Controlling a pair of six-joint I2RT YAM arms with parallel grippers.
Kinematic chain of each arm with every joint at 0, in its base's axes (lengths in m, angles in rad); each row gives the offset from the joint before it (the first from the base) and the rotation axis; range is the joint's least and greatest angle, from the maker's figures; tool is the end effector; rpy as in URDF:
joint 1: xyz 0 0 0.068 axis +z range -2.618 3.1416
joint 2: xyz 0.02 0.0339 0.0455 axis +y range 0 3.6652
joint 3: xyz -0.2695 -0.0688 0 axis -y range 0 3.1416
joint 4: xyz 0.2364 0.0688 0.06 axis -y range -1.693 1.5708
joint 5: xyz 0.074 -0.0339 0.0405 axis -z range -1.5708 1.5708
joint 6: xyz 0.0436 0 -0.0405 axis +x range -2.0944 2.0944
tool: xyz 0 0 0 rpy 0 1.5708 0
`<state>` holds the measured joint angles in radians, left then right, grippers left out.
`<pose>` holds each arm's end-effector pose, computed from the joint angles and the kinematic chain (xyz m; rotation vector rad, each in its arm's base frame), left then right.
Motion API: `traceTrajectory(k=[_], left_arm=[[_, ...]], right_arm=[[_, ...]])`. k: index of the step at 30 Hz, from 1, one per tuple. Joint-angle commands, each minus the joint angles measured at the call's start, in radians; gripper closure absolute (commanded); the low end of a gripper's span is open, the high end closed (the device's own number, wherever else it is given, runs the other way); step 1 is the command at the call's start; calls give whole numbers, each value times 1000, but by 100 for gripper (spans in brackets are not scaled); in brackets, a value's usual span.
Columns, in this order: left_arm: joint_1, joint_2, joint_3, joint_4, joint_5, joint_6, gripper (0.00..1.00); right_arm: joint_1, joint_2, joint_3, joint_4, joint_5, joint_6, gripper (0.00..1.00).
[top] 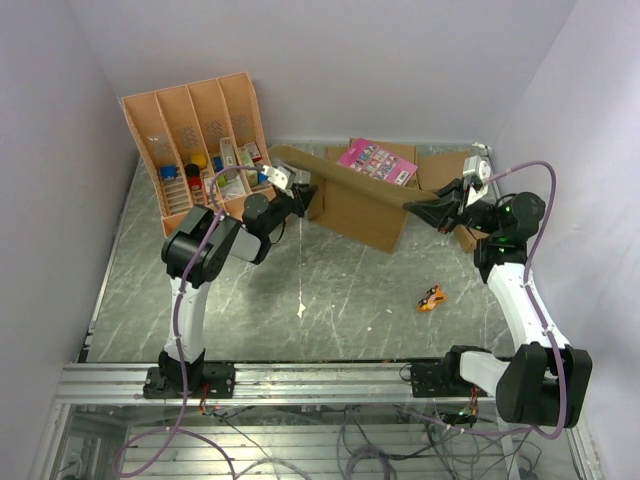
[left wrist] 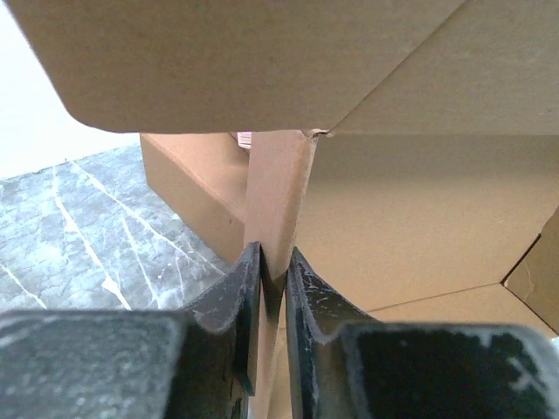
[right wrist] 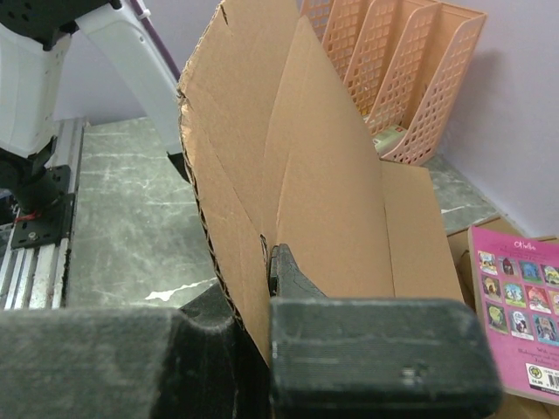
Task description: Fold the paper box
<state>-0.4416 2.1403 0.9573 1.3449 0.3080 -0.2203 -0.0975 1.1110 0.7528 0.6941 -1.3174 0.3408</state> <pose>0.3779 -0.1933 0.1629 0.4195 1.3990 -0.7602 0.2261 0.0203 0.3563 -0.8997 1.2891 0.9981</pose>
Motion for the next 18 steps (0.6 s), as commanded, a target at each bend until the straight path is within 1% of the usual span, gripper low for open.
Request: traceTrajectory(k=[1,3,4,5,6,10,12,13,16,17,18], left_arm=[[-6,-13,19,22,-43,6,73],[-9,-9,13,34,-51,7,50],[-10,-7,11,37,-59,10,43],[-12,-5,13,34,-63,14,39],[-12,-5,19,20,-65,19,37],[-20,3,54,-37,-82,47,39],[-23,11,70,-61,-92,59,41],[-23,15,78,-69,-96,63,46],[-25,24,91,-79,-96,65,71],[-24,23,91,-79,-96,63,79],[-24,22,89,-77,-94,61,89]], right_arm=[[-3,18,5,-64,0,24,100],[-3,18,3,-68,-1,22,100],[-2,18,2,-69,-2,23,100],[-2,17,2,-68,-2,22,100],[-3,18,0,-64,-2,27,100],[-3,22,-1,-52,-1,43,100],[-3,26,-3,-38,0,57,100],[-2,29,-5,-31,0,65,100],[-4,33,0,-38,10,68,100],[-2,32,7,-61,14,55,100],[-3,31,15,-87,19,40,100]])
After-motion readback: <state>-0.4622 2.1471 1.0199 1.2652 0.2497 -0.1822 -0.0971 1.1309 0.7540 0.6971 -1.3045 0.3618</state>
